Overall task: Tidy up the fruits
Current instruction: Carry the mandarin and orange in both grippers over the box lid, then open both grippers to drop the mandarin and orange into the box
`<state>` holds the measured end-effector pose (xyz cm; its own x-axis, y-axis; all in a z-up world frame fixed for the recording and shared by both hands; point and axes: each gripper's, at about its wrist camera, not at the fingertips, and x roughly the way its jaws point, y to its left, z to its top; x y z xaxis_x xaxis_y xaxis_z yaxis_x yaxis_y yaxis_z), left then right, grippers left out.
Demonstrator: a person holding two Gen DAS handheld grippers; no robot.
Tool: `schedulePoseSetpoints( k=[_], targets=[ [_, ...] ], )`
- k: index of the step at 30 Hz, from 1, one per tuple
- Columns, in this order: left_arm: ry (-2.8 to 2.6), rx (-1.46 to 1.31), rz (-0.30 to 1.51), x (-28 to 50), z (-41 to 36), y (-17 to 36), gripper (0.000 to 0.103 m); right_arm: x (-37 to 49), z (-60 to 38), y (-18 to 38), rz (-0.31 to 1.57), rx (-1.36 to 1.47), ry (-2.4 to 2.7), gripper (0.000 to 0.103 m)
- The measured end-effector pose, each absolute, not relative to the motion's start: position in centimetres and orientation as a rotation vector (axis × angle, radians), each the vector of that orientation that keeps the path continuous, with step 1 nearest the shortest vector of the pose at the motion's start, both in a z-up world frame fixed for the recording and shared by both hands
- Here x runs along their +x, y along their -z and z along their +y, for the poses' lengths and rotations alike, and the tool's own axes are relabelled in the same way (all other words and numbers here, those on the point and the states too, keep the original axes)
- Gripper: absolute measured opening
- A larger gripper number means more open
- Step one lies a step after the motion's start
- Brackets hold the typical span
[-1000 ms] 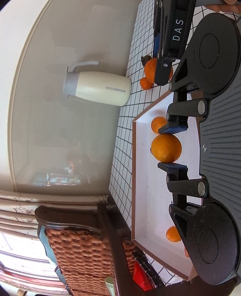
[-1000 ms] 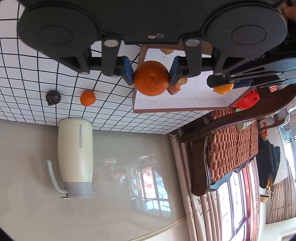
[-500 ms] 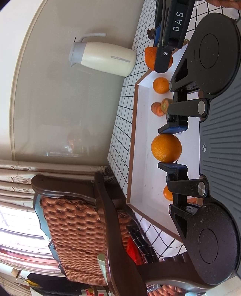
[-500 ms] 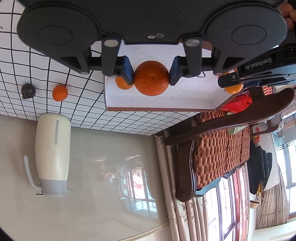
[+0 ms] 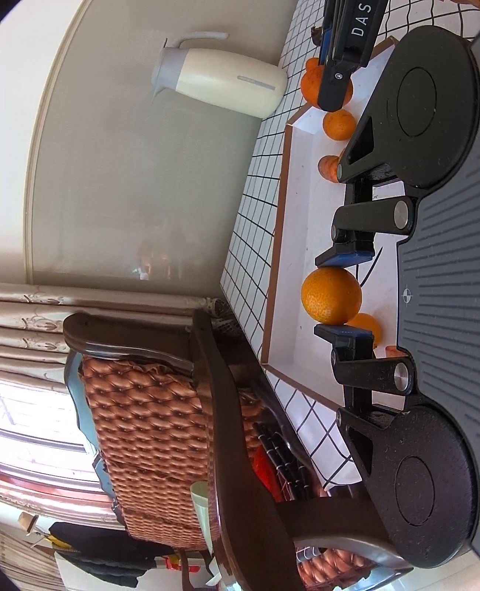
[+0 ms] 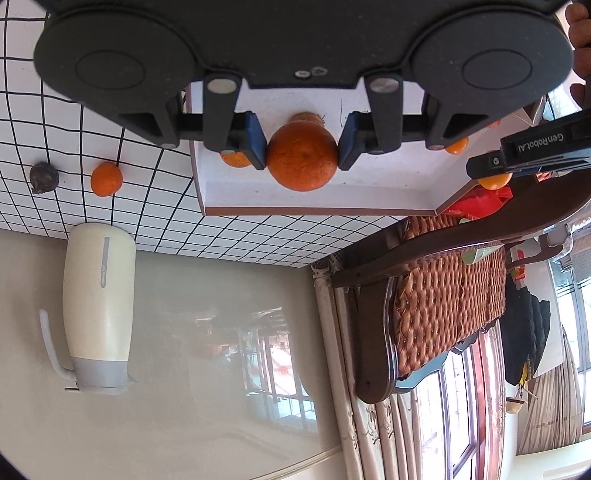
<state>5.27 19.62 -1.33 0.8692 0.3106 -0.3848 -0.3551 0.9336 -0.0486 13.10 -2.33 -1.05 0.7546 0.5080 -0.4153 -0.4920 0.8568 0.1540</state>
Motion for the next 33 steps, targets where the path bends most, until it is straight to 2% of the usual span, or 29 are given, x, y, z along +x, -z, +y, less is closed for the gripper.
schedulePoseSetpoints(
  k=[33],
  targets=[
    [-0.383, -0.127, 0.415, 11.1, 23.0, 2.5, 0.033, 18.7, -0.9, 1.9, 0.482, 0.045, -0.446, 0.034]
  ],
)
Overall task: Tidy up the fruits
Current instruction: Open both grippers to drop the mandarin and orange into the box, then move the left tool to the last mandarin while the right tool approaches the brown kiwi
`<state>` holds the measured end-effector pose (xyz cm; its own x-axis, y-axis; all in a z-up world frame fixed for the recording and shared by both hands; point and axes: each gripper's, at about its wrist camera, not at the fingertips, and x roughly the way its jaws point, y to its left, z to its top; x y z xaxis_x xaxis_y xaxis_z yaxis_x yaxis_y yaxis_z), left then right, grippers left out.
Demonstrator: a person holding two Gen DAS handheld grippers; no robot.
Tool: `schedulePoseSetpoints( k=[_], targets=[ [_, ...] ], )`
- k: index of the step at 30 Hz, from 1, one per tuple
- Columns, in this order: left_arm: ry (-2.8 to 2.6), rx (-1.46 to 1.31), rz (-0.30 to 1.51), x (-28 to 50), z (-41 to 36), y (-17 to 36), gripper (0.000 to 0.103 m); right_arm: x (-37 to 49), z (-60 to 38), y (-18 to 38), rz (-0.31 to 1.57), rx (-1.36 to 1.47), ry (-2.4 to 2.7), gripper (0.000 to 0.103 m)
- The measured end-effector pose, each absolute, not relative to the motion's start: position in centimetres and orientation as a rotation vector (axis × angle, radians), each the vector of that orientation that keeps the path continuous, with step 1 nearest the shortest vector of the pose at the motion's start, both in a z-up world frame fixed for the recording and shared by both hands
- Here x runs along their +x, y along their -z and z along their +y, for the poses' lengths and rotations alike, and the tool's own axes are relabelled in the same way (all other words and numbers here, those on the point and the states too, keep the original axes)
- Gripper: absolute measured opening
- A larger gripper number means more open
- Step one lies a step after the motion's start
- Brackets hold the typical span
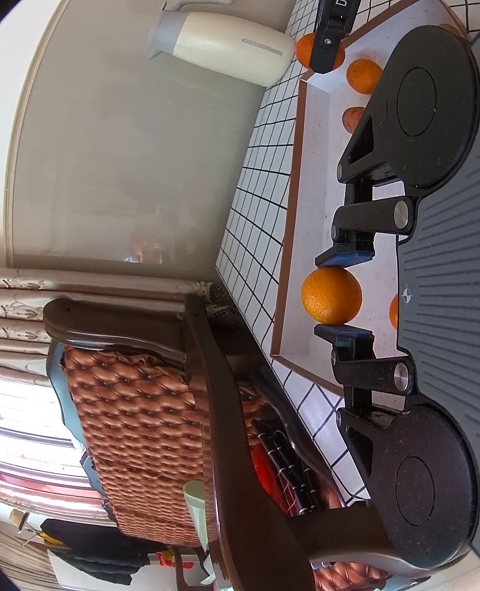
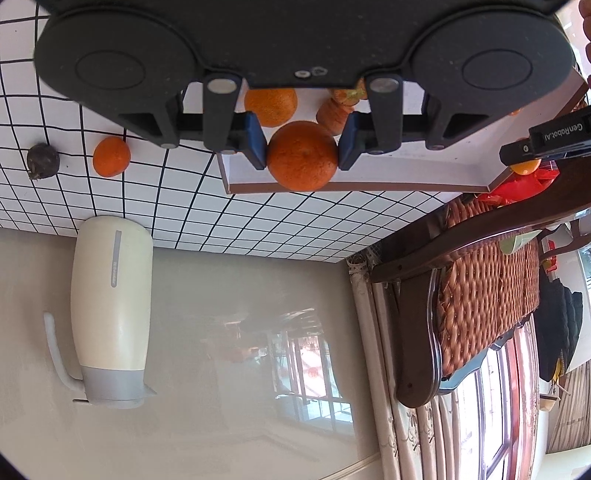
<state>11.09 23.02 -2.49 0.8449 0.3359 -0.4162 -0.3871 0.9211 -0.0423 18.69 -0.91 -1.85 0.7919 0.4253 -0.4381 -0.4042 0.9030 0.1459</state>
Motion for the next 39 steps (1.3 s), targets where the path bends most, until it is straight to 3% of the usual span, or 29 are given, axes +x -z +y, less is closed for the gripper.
schedulePoseSetpoints(
  k=[8, 9, 10, 11, 12, 13, 14, 15, 21, 39],
  targets=[
    [-0.388, -0.141, 0.417, 11.9, 23.4, 2.6, 0.032, 19.3, -0.3, 2.1, 0.479, 0.016, -0.426, 0.036],
    [-0.393, -0.136, 0.418, 12.1, 23.4, 2.7, 0.033, 19.4, -0.2, 2.0, 0.475, 0.000, -0.414, 0.050],
    [-0.398, -0.137, 0.426, 12.2, 23.4, 2.8, 0.033, 19.4, -0.2, 1.9, 0.466, -0.007, -0.402, 0.073],
    [-0.398, -0.152, 0.433, 12.2, 23.5, 2.7, 0.040, 19.1, -0.7, 1.6, 0.438, 0.013, -0.396, 0.079],
    [-0.396, -0.169, 0.431, 12.1, 23.6, 2.5, 0.076, 18.6, -1.4, 1.2, 0.405, 0.050, -0.392, 0.080],
    [-0.412, -0.182, 0.412, 11.7, 23.6, 2.2, 0.098, 18.0, -2.1, 0.6, 0.368, 0.088, -0.392, 0.084],
    [-0.436, -0.176, 0.374, 11.1, 23.3, 1.9, 0.103, 17.6, -2.6, 0.0, 0.334, 0.108, -0.394, 0.089],
    [-0.438, -0.157, 0.346, 10.8, 23.1, 1.4, 0.103, 17.2, -3.0, -0.4, 0.301, 0.117, -0.391, 0.097],
    [-0.445, -0.137, 0.348, 10.1, 22.6, 0.8, 0.103, 15.8, -4.6, -1.4, 0.214, 0.163, -0.427, 0.097],
    [-0.445, -0.086, 0.331, 9.1, 20.4, 0.5, 0.103, 14.8, -5.9, -1.4, 0.248, 0.133, -0.445, 0.097]
  ],
)
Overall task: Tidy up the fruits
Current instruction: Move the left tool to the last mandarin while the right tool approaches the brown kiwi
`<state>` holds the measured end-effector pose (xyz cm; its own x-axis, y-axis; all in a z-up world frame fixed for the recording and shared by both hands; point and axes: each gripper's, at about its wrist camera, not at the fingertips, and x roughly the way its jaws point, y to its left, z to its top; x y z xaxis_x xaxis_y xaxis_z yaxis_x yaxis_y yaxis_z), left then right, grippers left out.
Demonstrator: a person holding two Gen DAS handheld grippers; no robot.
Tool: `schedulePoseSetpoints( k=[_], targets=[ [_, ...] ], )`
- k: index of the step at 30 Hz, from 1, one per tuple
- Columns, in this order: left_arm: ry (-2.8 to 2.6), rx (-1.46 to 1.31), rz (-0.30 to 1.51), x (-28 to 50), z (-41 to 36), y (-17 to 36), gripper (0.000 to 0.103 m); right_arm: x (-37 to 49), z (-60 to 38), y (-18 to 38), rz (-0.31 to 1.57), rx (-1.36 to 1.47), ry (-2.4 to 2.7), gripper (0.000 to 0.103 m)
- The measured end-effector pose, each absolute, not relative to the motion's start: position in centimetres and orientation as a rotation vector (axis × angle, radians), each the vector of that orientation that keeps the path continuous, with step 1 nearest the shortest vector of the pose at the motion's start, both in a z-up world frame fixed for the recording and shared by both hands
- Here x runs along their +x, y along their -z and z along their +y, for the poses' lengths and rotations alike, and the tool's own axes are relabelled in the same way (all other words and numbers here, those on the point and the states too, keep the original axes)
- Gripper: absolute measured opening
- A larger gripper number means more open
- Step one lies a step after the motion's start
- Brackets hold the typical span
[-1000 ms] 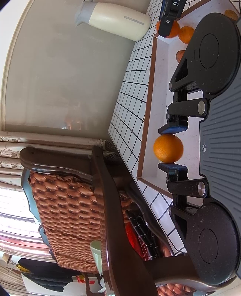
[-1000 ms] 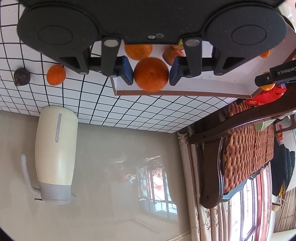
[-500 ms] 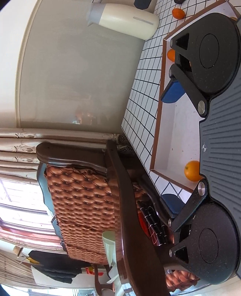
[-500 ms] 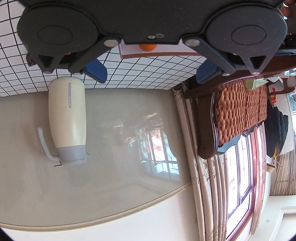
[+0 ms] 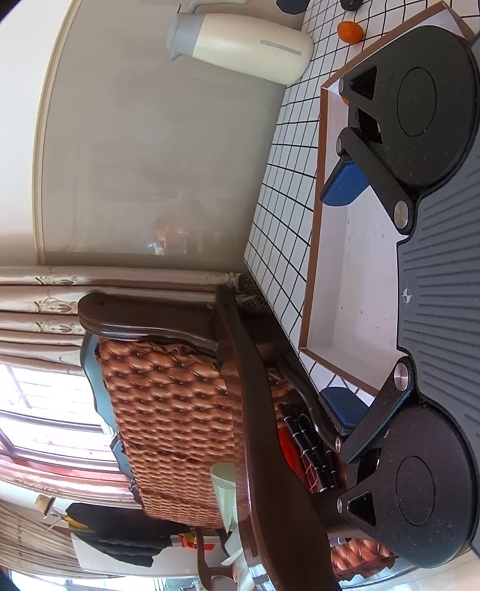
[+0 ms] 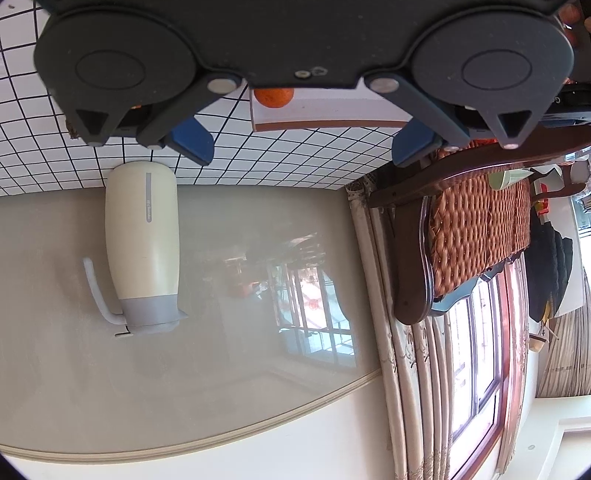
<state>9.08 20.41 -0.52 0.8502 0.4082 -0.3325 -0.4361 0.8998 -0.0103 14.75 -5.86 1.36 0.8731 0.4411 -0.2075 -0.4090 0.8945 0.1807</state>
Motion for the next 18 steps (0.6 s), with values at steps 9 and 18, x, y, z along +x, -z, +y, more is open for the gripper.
schedulePoseSetpoints(
  k=[9, 18],
  targets=[
    [-0.410, -0.055, 0.313, 9.4, 17.9, 0.1, 0.103, 14.6, -7.8, -1.4, 0.259, 0.129, -0.420, 0.097],
    [-0.354, 0.001, 0.313, 10.5, 14.1, -0.2, 0.103, 14.4, -10.3, -1.3, 0.278, 0.108, -0.377, 0.097]
  ],
)
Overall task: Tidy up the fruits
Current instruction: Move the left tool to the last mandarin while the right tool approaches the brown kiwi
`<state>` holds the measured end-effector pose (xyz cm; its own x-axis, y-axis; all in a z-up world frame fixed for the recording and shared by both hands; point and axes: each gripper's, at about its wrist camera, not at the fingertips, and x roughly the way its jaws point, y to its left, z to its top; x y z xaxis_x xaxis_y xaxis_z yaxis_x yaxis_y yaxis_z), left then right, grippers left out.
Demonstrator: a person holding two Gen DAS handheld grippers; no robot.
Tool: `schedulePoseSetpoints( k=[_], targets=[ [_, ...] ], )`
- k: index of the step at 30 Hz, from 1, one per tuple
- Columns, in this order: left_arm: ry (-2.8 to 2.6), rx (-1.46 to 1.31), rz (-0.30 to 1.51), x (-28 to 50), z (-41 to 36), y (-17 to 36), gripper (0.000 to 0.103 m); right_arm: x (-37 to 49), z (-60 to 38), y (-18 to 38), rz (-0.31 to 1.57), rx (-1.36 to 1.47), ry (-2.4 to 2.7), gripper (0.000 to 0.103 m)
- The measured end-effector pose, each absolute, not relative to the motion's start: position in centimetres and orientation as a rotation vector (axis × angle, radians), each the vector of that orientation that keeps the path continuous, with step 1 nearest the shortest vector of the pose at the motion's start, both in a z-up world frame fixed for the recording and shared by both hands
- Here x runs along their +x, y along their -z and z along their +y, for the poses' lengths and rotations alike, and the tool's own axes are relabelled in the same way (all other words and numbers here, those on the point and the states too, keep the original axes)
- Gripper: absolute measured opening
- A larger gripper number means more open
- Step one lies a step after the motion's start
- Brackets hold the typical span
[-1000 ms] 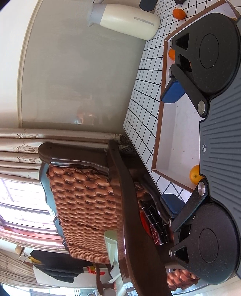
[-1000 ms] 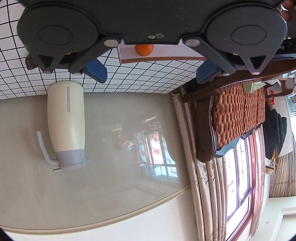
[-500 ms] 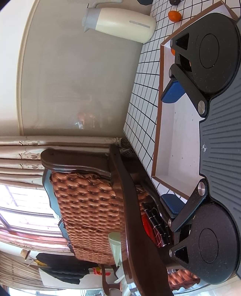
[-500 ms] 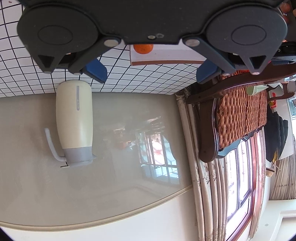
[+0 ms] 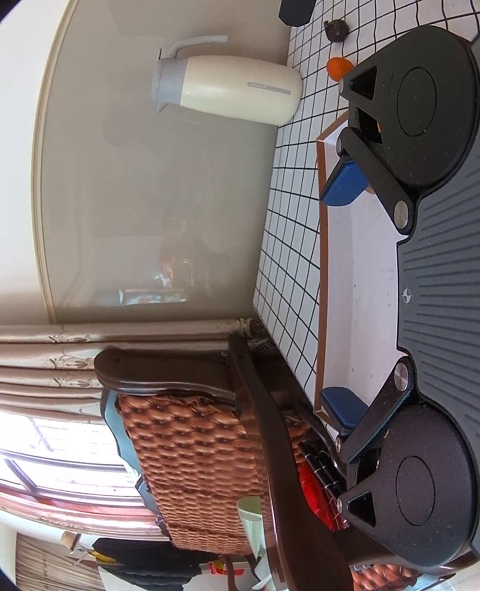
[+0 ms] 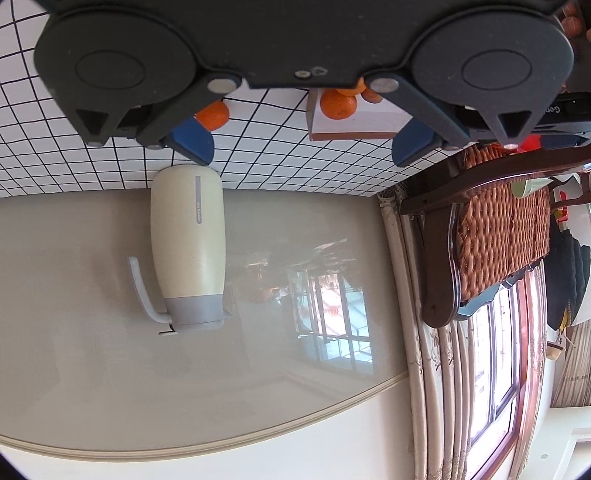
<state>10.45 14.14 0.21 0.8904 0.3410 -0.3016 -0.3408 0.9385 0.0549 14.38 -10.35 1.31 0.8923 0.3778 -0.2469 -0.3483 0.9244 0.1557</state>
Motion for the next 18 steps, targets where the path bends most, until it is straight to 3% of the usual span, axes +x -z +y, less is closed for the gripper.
schedulePoseSetpoints(
  k=[18],
  targets=[
    [-0.188, 0.075, 0.355, 12.3, 5.7, 0.2, 0.103, 15.1, -16.2, 0.1, 0.448, 0.105, -0.251, 0.097]
  ],
)
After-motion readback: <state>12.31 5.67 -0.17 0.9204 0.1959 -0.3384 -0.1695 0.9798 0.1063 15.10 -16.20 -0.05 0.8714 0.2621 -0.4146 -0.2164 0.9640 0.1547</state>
